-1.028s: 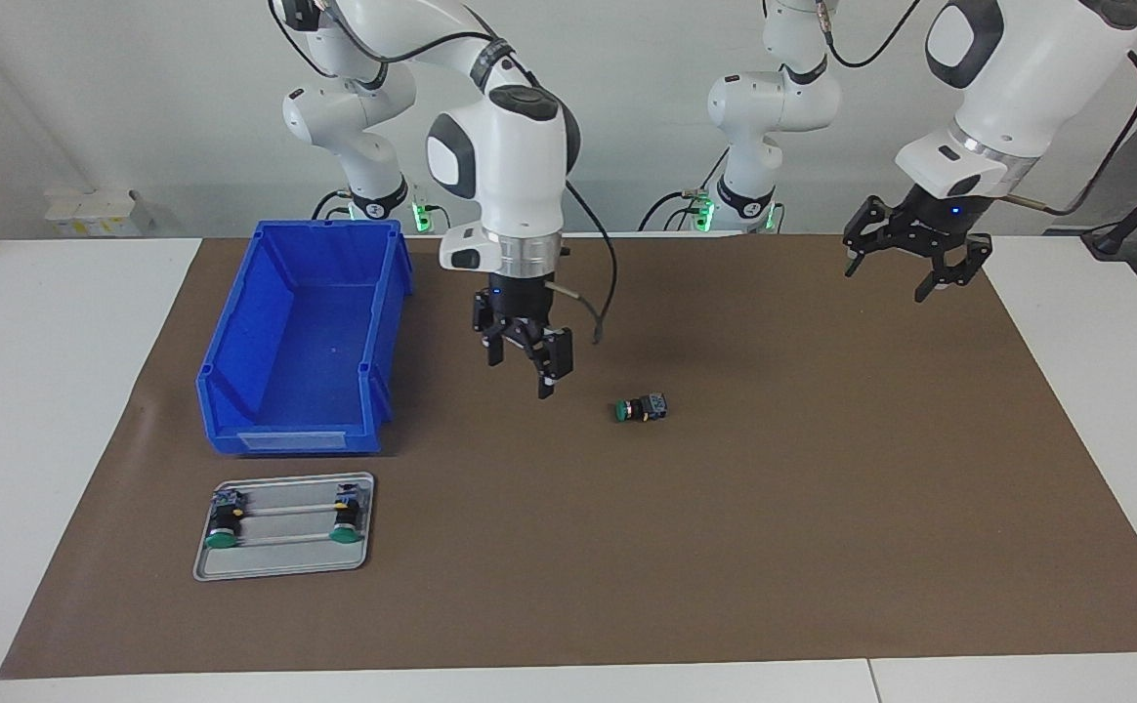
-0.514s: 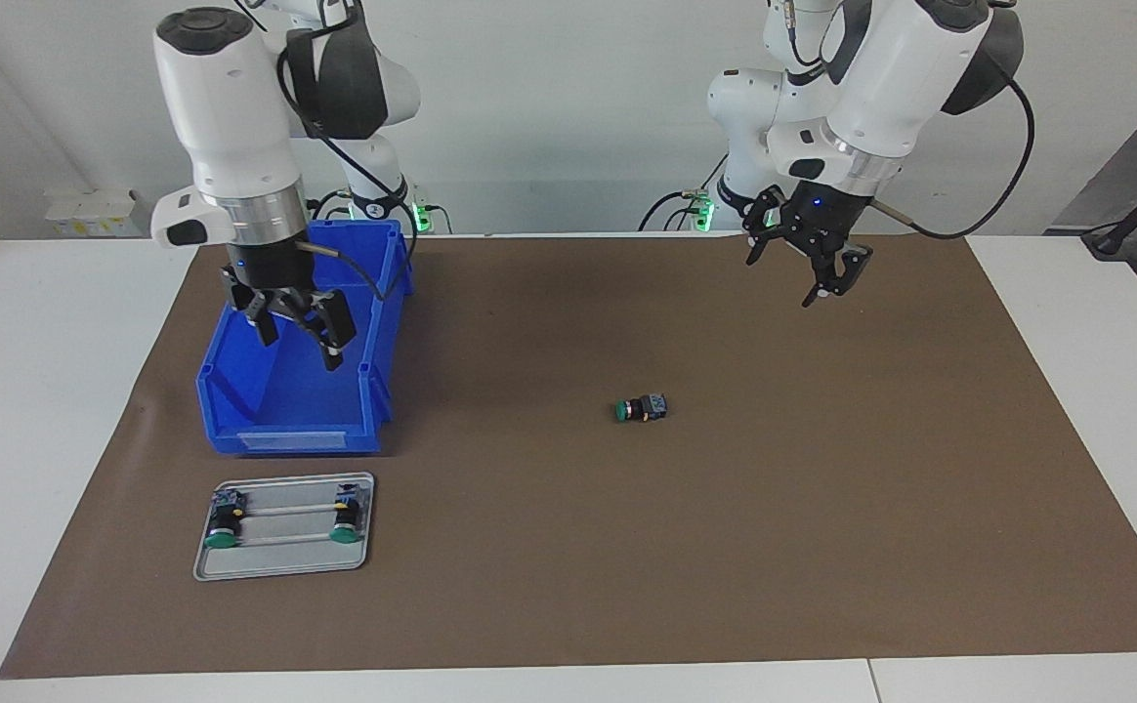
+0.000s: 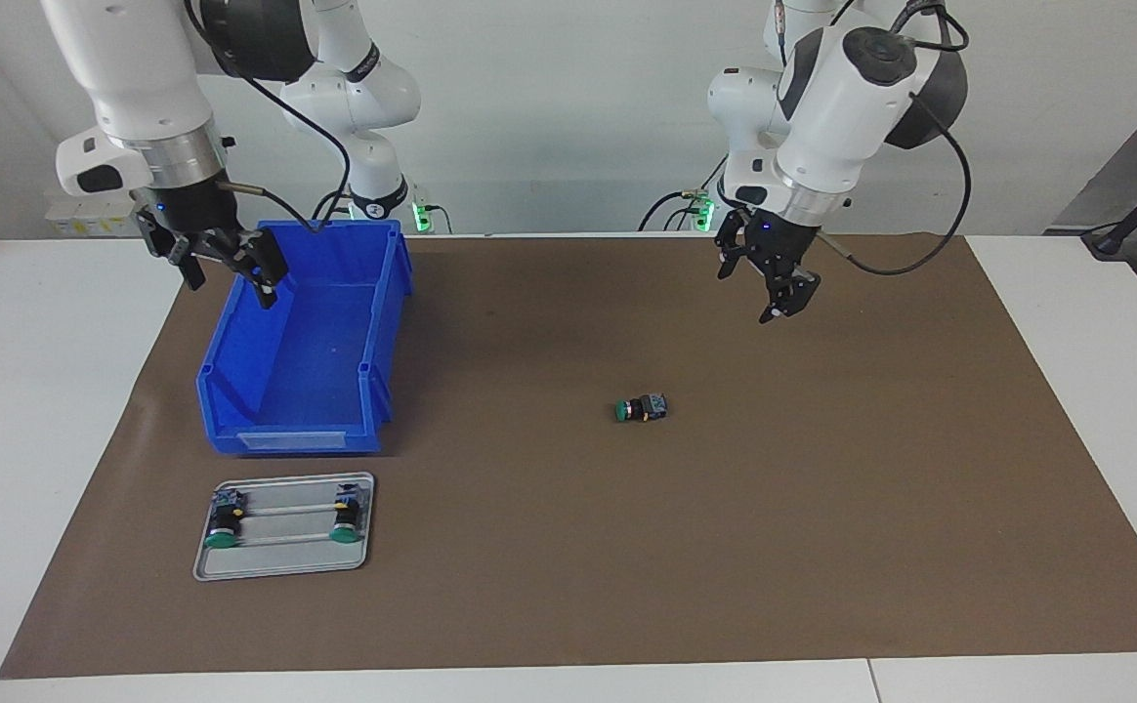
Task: Place and press button with both arms
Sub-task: 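Lower the left gripper over the green button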
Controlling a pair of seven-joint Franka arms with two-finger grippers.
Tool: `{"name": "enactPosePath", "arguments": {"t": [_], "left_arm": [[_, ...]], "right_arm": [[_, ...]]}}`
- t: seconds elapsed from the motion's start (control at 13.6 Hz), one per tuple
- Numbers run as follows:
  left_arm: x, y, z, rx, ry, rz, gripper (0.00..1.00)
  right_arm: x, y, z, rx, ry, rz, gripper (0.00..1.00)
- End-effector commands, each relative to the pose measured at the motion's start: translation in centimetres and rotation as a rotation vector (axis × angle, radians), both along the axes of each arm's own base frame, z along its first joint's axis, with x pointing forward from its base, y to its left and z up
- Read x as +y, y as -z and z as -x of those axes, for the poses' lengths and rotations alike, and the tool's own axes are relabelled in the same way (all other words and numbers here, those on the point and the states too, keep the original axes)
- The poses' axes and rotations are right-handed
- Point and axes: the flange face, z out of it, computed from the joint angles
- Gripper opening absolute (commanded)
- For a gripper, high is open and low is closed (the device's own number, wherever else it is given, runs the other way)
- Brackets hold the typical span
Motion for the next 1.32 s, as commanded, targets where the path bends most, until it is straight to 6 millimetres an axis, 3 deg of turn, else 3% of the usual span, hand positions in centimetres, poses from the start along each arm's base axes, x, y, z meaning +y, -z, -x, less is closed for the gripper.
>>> {"name": "enactPosePath", "arguments": {"t": [0.0, 0.29, 0.59, 0.81, 1.25], "left_arm": [[-1.8, 2.5, -0.1, -0.046, 0.042, -0.001, 0.89], [-2.9, 4.9, -0.3, -0.091, 0.053, 0.017, 0.87], [-5.4, 9.6, -1.9, -0.111, 0.109, 0.014, 0.86], [-7.3, 11.4, -3.4, -0.115, 0.169, 0.003, 0.86], [-8.4, 15.3, -3.7, -0.136, 0.28, -0.028, 0.84]], "right_arm": [[-0.6, -0.3, 0.3, 0.009, -0.03, -0.036, 1.0], [-1.2, -0.8, 0.4, 0.043, -0.104, -0.042, 1.0], [-1.3, -0.4, 0.3, 0.052, -0.113, -0.019, 1.0], [-0.9, -0.2, 0.2, 0.055, -0.121, -0.018, 1.0], [-0.7, -0.1, 0.2, 0.051, -0.124, 0.007, 1.0]]}}
